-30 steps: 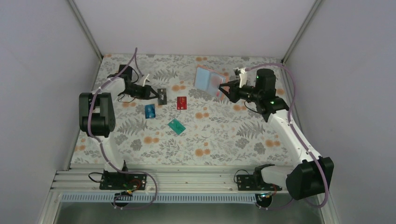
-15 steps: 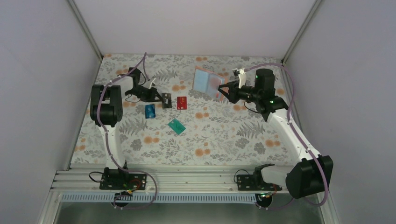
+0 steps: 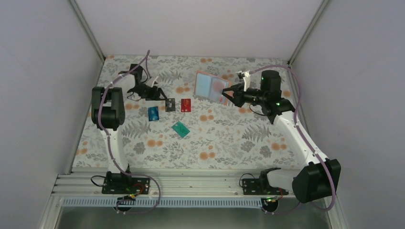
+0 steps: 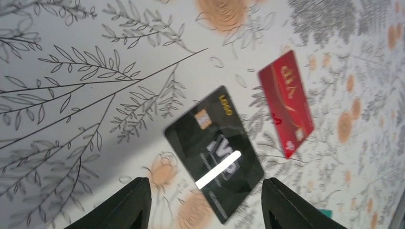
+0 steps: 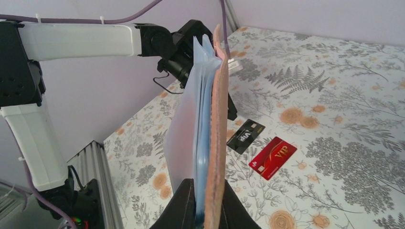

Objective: Take the credit cards out of the card holder

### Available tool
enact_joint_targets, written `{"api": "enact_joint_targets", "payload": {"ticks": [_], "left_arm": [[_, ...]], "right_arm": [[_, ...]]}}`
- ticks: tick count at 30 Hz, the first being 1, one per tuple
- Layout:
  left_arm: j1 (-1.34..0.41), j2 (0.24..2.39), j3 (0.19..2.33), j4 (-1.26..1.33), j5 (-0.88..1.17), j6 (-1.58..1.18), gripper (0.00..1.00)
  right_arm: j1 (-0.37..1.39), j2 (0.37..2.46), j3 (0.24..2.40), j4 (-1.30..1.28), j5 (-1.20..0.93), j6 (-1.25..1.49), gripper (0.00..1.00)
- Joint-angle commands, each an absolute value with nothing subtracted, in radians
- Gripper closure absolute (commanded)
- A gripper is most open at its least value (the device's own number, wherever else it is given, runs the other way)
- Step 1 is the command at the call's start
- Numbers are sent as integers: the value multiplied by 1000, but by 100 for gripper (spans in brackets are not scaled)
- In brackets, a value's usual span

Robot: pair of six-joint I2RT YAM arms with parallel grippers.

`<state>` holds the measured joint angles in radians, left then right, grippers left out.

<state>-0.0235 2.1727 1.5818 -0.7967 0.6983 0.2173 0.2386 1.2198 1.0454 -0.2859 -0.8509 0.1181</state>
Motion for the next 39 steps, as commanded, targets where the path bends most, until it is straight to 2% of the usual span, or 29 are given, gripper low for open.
{"api": "enact_joint_targets", "payload": {"ticks": [1,3,4,5,8,12,20,27,28,29,30,31,32,34,38,39], "left_arm": [[-23,2001,1630,-849,763,288,39],[-38,1887,1616,-855,864,379,29],[-53,1829,1604,-868,925,442,11],[-71,1769,1590,-891,990,518,1],[-151,1616,1547,-963,1131,676,0],[-233,1520,1488,-929,1174,694,0],[-334,1521,1463,-803,1017,594,0],[-386,1532,1502,-811,1044,601,1],[-388,1536,1509,-828,1067,615,11],[-388,1538,1514,-846,1094,627,27],[-388,1539,1518,-862,1120,641,54],[-388,1538,1517,-870,1149,644,87],[-388,1535,1508,-865,1174,633,96],[-395,1534,1500,-864,1220,633,97],[-418,1539,1501,-783,1149,523,98],[-425,1544,1501,-771,1144,509,98]], "right_arm": [[256,1210,1083,-295,-943,80,96],[271,1202,1081,-290,-985,67,96],[278,1195,1079,-284,-997,65,96],[285,1192,1077,-278,-1003,62,96],[307,1188,1079,-263,-1007,70,96],[342,1191,1086,-257,-1043,60,96],[395,1162,1107,-307,-1086,-21,96],[408,1161,1114,-333,-1086,-57,96],[407,1161,1115,-334,-1077,-57,96],[409,1160,1115,-334,-1071,-58,96],[409,1157,1115,-334,-1064,-60,96],[409,1155,1114,-334,-1055,-58,96],[410,1152,1114,-332,-1047,-58,96],[411,1152,1115,-323,-1015,-47,91],[432,1166,1103,-240,-874,50,57],[444,1171,1093,-205,-854,76,53]]}}
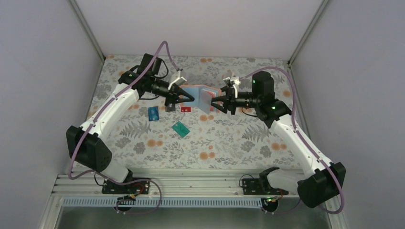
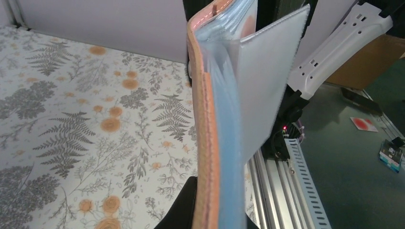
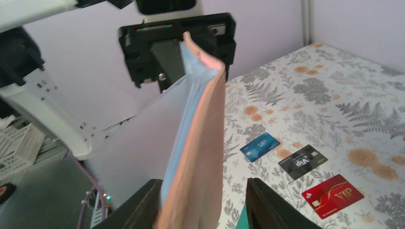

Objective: Take the credit cards out of the card holder

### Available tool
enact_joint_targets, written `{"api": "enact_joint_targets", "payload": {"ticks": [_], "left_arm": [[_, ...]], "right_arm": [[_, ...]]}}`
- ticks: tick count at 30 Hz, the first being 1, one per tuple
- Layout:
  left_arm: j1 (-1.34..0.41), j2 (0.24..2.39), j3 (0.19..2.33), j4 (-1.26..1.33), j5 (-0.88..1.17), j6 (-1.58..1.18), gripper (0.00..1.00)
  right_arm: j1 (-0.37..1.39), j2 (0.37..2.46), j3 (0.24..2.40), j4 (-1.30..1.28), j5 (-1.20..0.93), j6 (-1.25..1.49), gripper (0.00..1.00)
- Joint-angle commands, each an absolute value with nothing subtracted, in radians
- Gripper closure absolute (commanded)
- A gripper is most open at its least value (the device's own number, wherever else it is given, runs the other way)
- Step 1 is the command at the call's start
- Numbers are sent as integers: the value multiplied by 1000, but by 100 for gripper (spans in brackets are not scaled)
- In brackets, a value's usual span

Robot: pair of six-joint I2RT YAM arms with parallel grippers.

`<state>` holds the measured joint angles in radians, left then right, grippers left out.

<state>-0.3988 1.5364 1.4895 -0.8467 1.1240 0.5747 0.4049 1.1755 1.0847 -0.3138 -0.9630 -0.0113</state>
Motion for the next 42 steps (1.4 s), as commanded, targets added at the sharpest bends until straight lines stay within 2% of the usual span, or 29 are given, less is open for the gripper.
{"api": "enact_joint_targets", "payload": {"ticks": [1,4,8,11,13,15,18,19,21,23,24,28,31,32,34,36,37,39,40,42], "left_arm": [[-430,1549,1503,-768,1144,502,98],[-443,1554,1509,-770,1150,499,98],[-443,1551,1512,-768,1140,493,98],[-443,1555,1517,-761,1138,478,98],[-443,1557,1524,-772,1139,490,98],[-443,1555,1525,-783,1138,505,98],[-443,1548,1524,-788,1125,512,94],[-442,1548,1528,-790,1120,514,79],[-442,1551,1536,-807,1112,529,39],[-442,1549,1549,-829,1112,551,8],[-442,1546,1556,-841,1105,559,1],[-447,1539,1564,-776,1027,437,0],[-479,1555,1576,-751,878,386,1],[-483,1561,1577,-750,844,386,7],[-483,1572,1581,-756,788,390,39],[-478,1573,1583,-768,776,403,85],[-475,1570,1581,-774,779,411,96],[-471,1557,1572,-786,790,431,97],[-470,1552,1570,-793,796,442,97],[-469,1544,1571,-817,812,464,98]], "right_arm": [[457,1179,1086,-175,-835,97,50],[494,1198,1079,-129,-718,154,48],[543,1218,1088,-116,-642,181,40],[574,1239,1104,-121,-599,197,40],[585,1252,1108,-132,-543,206,51],[585,1256,1107,-141,-490,214,70],[585,1257,1106,-147,-456,228,92],[586,1258,1107,-148,-452,233,95],[586,1258,1109,-149,-444,245,96],[586,1263,1114,-155,-439,255,96],[586,1264,1116,-160,-431,261,96],[586,1265,1117,-161,-396,283,96],[588,1263,1117,-142,-450,271,96],[588,1261,1115,-134,-482,259,96],[589,1247,1111,-125,-551,230,96],[586,1222,1104,-128,-594,192,96],[580,1208,1097,-130,-615,172,96],[554,1187,1084,-141,-686,136,95],[539,1180,1077,-149,-739,114,89],[507,1169,1069,-187,-787,75,63]]}}
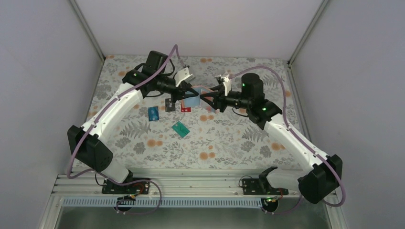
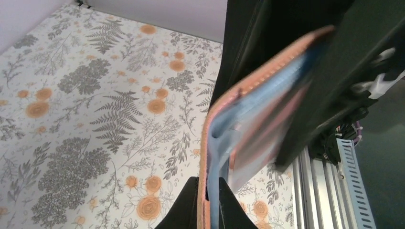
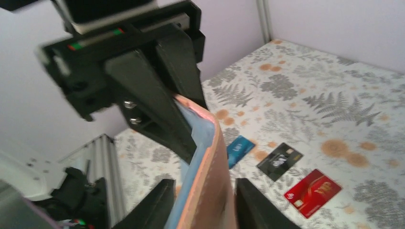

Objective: Take the credit cards out of the card holder

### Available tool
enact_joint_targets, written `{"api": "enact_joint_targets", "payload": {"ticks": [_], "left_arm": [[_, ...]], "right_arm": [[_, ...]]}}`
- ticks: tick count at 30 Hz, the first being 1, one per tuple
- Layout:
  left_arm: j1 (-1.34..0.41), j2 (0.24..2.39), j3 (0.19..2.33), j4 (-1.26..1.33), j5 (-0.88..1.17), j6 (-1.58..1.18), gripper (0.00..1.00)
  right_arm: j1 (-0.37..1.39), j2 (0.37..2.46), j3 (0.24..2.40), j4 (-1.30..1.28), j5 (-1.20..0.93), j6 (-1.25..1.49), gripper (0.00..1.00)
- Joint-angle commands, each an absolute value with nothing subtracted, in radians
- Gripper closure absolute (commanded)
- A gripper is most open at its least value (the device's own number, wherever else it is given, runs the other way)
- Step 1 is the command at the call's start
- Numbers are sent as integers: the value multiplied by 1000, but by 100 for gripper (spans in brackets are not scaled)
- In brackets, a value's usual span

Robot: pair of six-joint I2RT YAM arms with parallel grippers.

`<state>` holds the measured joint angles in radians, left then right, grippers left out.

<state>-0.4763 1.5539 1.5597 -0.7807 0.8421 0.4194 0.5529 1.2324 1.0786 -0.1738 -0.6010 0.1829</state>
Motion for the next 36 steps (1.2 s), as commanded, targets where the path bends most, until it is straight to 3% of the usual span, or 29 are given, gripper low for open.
{"api": "enact_joint_targets", "payload": {"ticks": [1,4,10,16,18,19,21,22,26,29,32,36], "left_arm": [[-470,1543,1576,-835,820,478,98],[-469,1538,1582,-861,841,500,98],[-469,1545,1597,-872,871,509,98],[-466,1545,1600,-884,868,525,98],[-460,1540,1597,-875,853,525,98],[-456,1540,1595,-861,828,510,95],[-428,1541,1588,-814,743,458,69],[-404,1543,1586,-788,690,419,63],[-210,1563,1636,-708,519,241,61],[-185,1541,1644,-673,353,239,54],[-220,1474,1614,-646,434,281,48],[-407,1456,1630,-756,567,401,47]], "right_arm": [[490,1165,1062,-203,-799,61,55],[446,1161,1048,-237,-828,44,50],[433,1165,1045,-267,-851,12,60],[418,1159,1027,-274,-804,12,95],[407,1153,1018,-261,-831,20,96],[403,1153,1016,-250,-856,27,96],[400,1155,1019,-236,-878,48,96],[402,1159,1022,-233,-863,61,96],[392,1171,1047,-243,-711,168,96],[391,1206,1090,-304,-511,267,96],[393,1214,1101,-306,-394,343,96],[416,1229,1105,-275,-374,367,96]]}}
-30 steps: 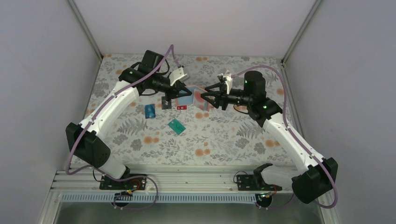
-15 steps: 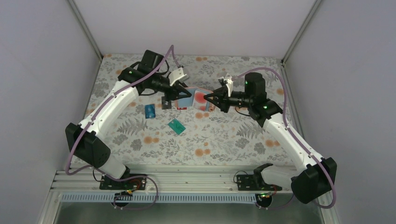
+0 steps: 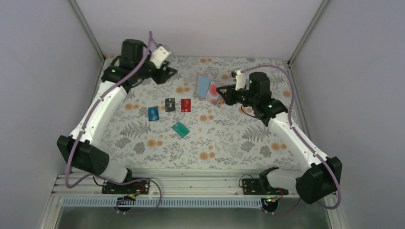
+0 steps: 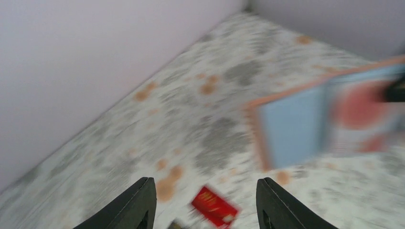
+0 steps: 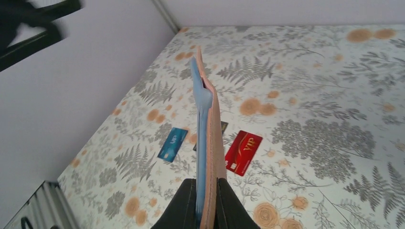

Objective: Take the credit cards out of the card holder

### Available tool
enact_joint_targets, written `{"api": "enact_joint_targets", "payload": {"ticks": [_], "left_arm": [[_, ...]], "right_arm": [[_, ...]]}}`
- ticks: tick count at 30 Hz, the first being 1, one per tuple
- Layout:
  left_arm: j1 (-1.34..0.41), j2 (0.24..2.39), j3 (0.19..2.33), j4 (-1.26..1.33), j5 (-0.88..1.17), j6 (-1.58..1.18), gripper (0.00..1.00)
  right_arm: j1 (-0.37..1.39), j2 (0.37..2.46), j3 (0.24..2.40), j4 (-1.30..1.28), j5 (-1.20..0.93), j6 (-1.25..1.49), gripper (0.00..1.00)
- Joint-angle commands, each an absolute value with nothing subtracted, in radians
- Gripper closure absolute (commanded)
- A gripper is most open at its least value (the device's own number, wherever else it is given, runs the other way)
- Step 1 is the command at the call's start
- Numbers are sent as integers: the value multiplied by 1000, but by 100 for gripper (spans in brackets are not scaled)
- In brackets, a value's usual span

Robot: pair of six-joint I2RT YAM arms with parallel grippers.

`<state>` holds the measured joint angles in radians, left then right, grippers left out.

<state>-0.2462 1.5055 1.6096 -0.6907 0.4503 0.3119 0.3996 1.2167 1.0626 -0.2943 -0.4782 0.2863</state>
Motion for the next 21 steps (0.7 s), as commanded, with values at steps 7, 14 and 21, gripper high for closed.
{"api": "enact_joint_targets", "payload": {"ticks": [7,14,21], "left_arm": [[-531,1537,1619,-818,793,397,49],[-529,1555,1623,-831,776,400,68],[-524,1522,1602,-837,773,435,68]], "right_arm": [[448,1209,1054,-126,-677,290,96],[446,1162,1028,-41,-872,234,96],[446,1121,1032,-46,-978,150,96]]}}
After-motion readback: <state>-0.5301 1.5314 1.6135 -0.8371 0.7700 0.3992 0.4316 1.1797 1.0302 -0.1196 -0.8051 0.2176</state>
